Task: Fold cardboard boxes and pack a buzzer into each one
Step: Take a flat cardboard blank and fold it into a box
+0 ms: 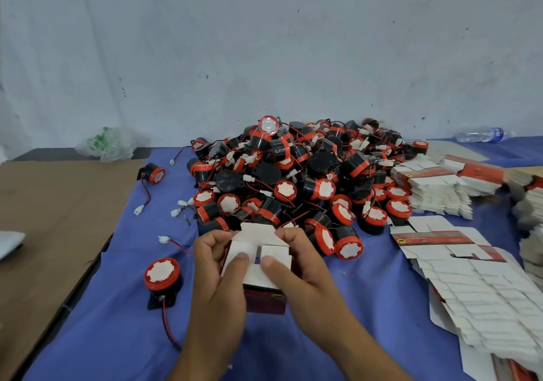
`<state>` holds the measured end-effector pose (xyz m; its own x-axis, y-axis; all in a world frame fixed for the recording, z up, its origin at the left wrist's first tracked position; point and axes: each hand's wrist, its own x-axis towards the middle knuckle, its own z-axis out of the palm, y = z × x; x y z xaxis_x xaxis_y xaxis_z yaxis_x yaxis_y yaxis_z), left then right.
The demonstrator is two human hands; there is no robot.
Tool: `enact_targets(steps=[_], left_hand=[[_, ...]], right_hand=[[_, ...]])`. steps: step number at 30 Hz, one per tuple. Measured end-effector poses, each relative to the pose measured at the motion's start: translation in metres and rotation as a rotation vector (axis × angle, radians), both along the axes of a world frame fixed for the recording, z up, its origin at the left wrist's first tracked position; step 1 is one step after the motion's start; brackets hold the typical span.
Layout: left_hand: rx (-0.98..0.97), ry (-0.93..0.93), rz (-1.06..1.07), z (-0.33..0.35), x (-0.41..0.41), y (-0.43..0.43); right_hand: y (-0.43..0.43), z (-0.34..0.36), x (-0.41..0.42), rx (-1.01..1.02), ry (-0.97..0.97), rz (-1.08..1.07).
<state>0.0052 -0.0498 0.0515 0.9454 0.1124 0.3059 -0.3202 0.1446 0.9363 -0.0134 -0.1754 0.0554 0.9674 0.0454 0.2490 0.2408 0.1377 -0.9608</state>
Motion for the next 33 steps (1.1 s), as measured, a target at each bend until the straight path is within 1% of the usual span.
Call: enact_targets(steps=[2,4,6,7,9,12,15,17,19,21,24,26,29,33], left_hand=[[0.080,-0.066,0.030,0.001,-0.003,-0.001],[0.217,-0.173,0.054,0.003,-0.011,-0.002],[0.368,-0.274,0.004,-0.002,-0.015,-0.004],[0.444,-0.305,-0.032,-0.003,-0.017,-0.005],[0.552,-0.373,-0.038,-0.001,-0.017,-0.004],[0.717,-0.549,0.129,0.001,-0.012,0.001],[0.741,-0.620,0.190,0.003,-0.005,0.005],[0.765,-0.639,0.184,0.001,-0.002,0.007],[0.817,-0.650,0.168,-0.002,0.000,0.009],[0.858,-0.662,0.159,-0.003,0.001,0.010],[0.883,-0.688,0.162,-0.005,0.001,0.010],[0.897,-0.706,0.178,-0.004,0.001,0.010],[0.898,-0.712,0.201,-0.004,0.001,0.010],[0.905,-0.719,0.207,-0.005,0.002,0.010]], right_hand=[[0.003,-0.001,0.002,0.007,-0.026,-0.079],[0.003,-0.001,0.003,0.115,-0.026,-0.123],[-0.002,0.001,0.005,0.221,-0.025,-0.157],[-0.005,0.002,0.006,0.236,-0.023,-0.166],[-0.008,0.003,0.007,0.225,-0.015,-0.142],[-0.008,0.005,0.004,0.135,-0.040,-0.060],[-0.011,0.011,0.000,-0.027,-0.124,-0.037],[-0.015,0.016,-0.002,-0.069,-0.161,-0.031],[-0.018,0.020,-0.002,-0.077,-0.149,-0.029],[-0.021,0.021,-0.002,-0.091,-0.094,-0.006],[-0.026,0.016,-0.001,-0.147,-0.049,0.036],[-0.023,0.015,-0.002,-0.199,-0.088,0.007],[-0.018,0.013,-0.003,-0.329,-0.202,-0.095],[-0.020,0.011,-0.002,-0.467,-0.240,-0.170]])
